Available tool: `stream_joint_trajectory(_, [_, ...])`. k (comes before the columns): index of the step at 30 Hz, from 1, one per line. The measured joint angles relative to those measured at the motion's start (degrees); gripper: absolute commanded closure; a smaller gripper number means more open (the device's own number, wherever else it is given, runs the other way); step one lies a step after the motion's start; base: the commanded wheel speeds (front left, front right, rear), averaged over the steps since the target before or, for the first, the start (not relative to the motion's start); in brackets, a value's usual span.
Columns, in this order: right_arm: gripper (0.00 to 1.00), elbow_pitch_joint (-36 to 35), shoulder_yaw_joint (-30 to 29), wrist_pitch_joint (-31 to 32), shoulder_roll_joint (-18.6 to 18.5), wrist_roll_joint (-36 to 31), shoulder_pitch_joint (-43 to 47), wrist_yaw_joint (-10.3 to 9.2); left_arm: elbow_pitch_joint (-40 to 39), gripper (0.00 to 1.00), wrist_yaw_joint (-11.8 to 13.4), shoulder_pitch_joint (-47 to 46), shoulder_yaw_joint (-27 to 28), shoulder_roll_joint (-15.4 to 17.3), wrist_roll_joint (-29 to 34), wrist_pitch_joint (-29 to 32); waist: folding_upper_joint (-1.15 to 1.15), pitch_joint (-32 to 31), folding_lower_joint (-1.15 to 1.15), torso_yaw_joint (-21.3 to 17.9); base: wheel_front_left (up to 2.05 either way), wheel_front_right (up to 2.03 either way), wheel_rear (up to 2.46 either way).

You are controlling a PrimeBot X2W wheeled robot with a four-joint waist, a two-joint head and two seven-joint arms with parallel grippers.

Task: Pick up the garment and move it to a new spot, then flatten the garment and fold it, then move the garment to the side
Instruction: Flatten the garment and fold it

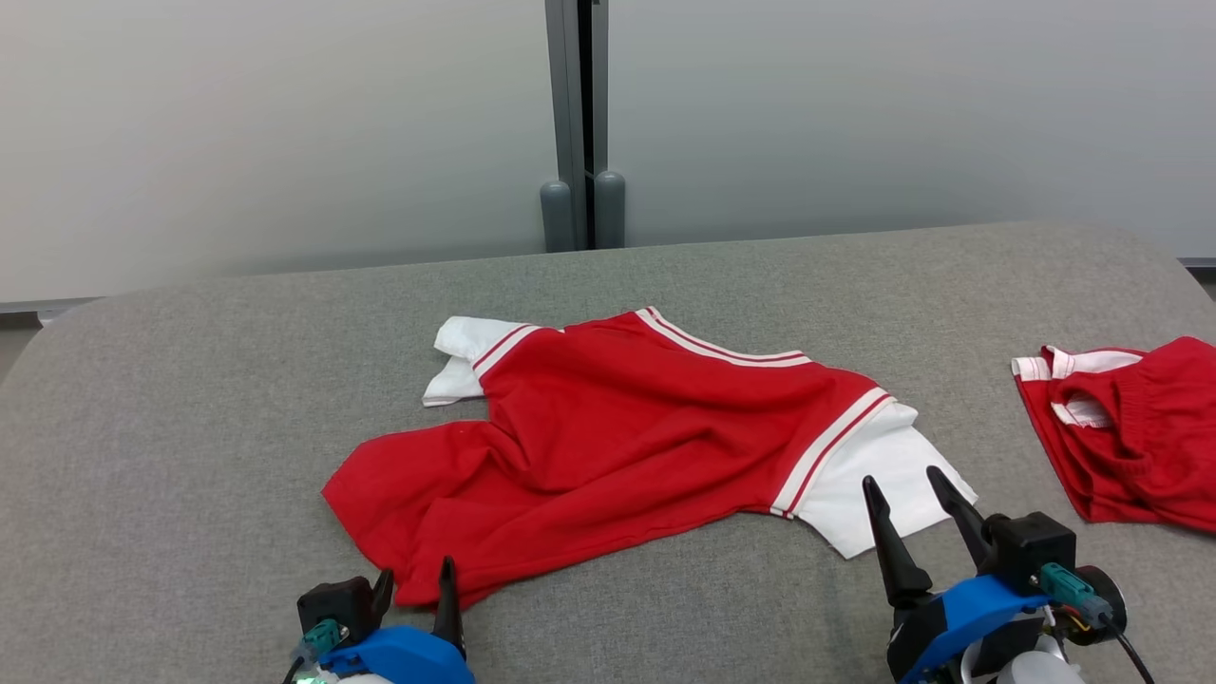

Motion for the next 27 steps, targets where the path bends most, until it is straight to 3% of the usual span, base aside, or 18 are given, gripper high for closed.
stream_joint_trajectory(13, [0.00,0.3,0.2,0.0,-0.5,1.1,-0.1,0.00,5.4,0.00,-2.2,-2.7,-3.8,0.0,-6.3,0.0,0.00,0.6,0.00,-0.8,0.00,0.00,0.00])
stream_joint_trajectory(14, [0.00,0.3,0.2,0.0,-0.5,1.1,-0.1,0.00,5.5,0.02,-2.2,-2.7,-4.2,0.0,-6.6,0.0,0.00,0.6,0.00,-0.8,0.00,0.00,0.00])
stream_joint_trajectory(15, [0.00,0.3,0.1,0.0,-0.6,1.1,-0.1,0.00,5.5,0.12,-2.2,-2.8,-4.6,0.0,-6.7,0.0,0.00,0.6,0.00,-0.7,0.00,0.00,0.00])
stream_joint_trajectory(19, [0.00,0.5,0.1,0.0,-0.5,1.5,-0.1,0.00,5.5,0.19,-2.2,-3.4,-5.7,0.0,-7.8,0.0,0.00,0.7,0.00,-0.3,0.00,0.00,0.00])
stream_joint_trajectory(22, [0.00,0.5,0.2,0.0,-0.5,1.5,-0.1,0.00,4.7,0.40,-1.9,-3.5,-6.3,0.0,-7.8,0.0,0.00,0.7,0.00,0.0,0.00,0.00,0.00])
stream_joint_trajectory(27, [0.00,0.5,0.2,0.0,-0.4,1.6,-0.1,0.00,4.0,0.38,-1.7,-3.5,-7.0,0.0,-7.8,0.0,0.00,0.9,0.00,0.3,0.00,0.00,0.00])
